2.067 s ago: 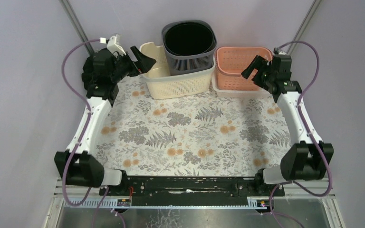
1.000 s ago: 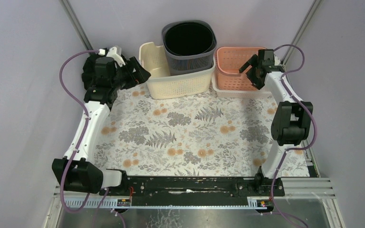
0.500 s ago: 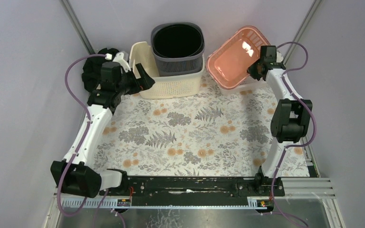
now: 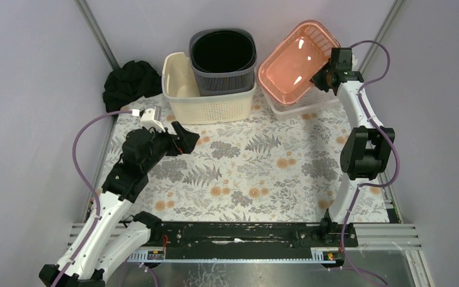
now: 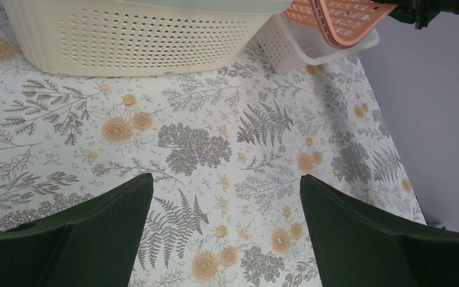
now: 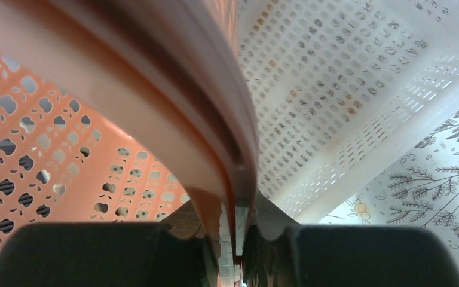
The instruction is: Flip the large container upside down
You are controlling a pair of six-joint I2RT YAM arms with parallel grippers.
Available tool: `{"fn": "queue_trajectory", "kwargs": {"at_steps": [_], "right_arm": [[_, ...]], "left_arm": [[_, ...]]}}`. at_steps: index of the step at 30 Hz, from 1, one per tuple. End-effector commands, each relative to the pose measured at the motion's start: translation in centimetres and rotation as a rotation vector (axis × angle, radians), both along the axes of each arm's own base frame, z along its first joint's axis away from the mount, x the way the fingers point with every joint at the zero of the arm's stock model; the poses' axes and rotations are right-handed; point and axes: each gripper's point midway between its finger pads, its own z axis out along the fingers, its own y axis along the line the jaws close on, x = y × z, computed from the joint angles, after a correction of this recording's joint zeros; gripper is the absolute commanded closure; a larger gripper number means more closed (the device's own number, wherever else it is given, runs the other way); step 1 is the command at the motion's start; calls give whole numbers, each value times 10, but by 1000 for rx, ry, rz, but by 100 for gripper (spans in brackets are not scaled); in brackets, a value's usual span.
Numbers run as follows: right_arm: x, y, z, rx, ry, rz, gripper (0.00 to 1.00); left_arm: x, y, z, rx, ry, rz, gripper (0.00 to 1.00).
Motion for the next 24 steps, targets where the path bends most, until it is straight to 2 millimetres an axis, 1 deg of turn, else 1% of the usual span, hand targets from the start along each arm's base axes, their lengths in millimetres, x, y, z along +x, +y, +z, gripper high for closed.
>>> {"fn": "queue_trajectory", "kwargs": {"at_steps": [1, 3, 6, 7, 8, 9, 11, 13, 16, 19, 20, 21, 23, 24], "right_arm": [[-3, 8, 144, 29, -348, 61, 100], [-14, 8, 162, 15, -375, 71, 100], [-36, 5, 189, -15, -426, 80, 100], [-42, 5, 191, -23, -421, 86, 100], [-55, 5, 205, -35, -444, 91, 100], [-64, 5, 213, -42, -455, 97, 100], [-81, 9, 221, -49, -459, 127, 100], [-99, 15, 223, -50, -444, 166, 100], [-134, 25, 215, -45, -406, 235, 100], [-175, 34, 199, -45, -358, 302, 100], [-191, 38, 192, -40, -346, 327, 100], [-205, 42, 177, -26, -314, 351, 100], [-231, 55, 158, 14, -281, 410, 100], [-244, 61, 150, 32, -267, 439, 100]], "left_arm": [[9, 3, 29, -50, -113, 48, 0], [11, 2, 28, -44, -103, 44, 0], [15, 0, 23, -25, -65, 44, 0], [15, -1, 24, -24, -60, 39, 0], [16, -2, 25, -25, -58, 33, 0], [16, -4, 27, -27, -56, 28, 0], [17, -7, 30, -19, -37, 8, 0], [15, -10, 36, -2, -11, -12, 0], [10, -7, 51, 23, 12, -17, 0], [3, 1, 73, 32, -7, 0, 0], [-1, 3, 80, 33, -13, 1, 0], [-4, 4, 86, 34, -17, 2, 0], [-9, 6, 99, 30, -26, -1, 0], [-12, 6, 101, 30, -21, -5, 0]]}}
